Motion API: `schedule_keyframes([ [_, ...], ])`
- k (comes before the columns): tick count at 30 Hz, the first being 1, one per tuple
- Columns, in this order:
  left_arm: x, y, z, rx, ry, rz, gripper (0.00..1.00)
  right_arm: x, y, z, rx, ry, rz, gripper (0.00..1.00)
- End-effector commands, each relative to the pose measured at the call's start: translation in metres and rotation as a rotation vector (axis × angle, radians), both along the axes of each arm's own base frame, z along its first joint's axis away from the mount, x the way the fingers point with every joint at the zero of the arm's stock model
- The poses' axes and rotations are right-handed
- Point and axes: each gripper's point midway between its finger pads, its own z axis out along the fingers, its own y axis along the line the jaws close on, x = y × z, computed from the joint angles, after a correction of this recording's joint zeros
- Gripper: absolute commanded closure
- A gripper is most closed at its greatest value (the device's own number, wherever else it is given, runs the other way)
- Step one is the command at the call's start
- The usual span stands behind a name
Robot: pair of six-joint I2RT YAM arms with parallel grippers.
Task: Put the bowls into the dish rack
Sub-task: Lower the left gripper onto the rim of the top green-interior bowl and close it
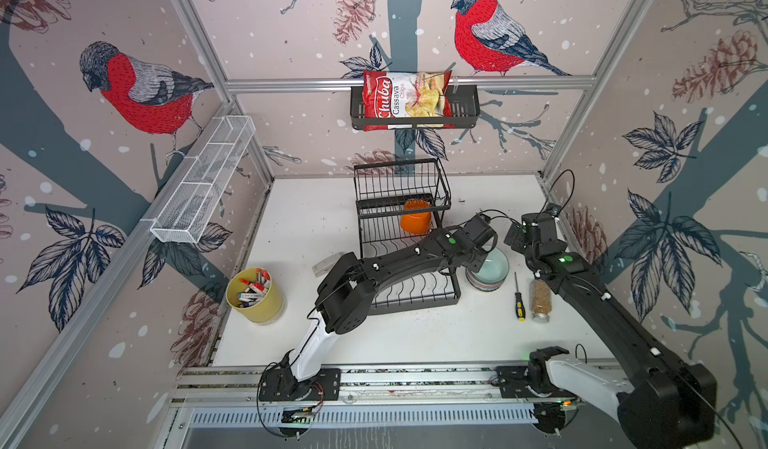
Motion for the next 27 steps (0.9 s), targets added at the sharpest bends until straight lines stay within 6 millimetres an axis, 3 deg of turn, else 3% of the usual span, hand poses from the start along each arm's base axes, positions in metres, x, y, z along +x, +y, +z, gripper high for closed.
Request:
schedule_keyframes([
  [1, -0.002, 0.002, -0.002, 0.032, -0.007, -0.015, 0.74, 0.004, 0.001, 0.003, 0.004, -0.019, 0.003, 0.01],
  [7, -0.002, 0.0, 0.001, 0.029, -0.016, -0.024, 0.84, 0.004, 0.001, 0.001, 0.007, -0.015, 0.005, 0.01],
  [12, -0.003, -0.001, 0.005, 0.027, -0.025, -0.027, 0.87, 0.004, 0.001, 0.0, 0.007, -0.015, 0.006, 0.01],
  [18, -0.003, 0.0, 0.009, 0.024, -0.034, -0.026, 0.86, 0.005, 0.002, 0.0, 0.008, -0.012, 0.009, 0.01],
  [21, -0.002, 0.0, 0.009, 0.026, -0.037, -0.023, 0.79, 0.005, 0.002, 0.0, 0.012, -0.012, 0.012, 0.01],
  [27, -0.002, 0.0, 0.012, 0.022, -0.042, -0.016, 0.75, 0.006, 0.003, -0.001, 0.015, -0.011, 0.016, 0.01],
])
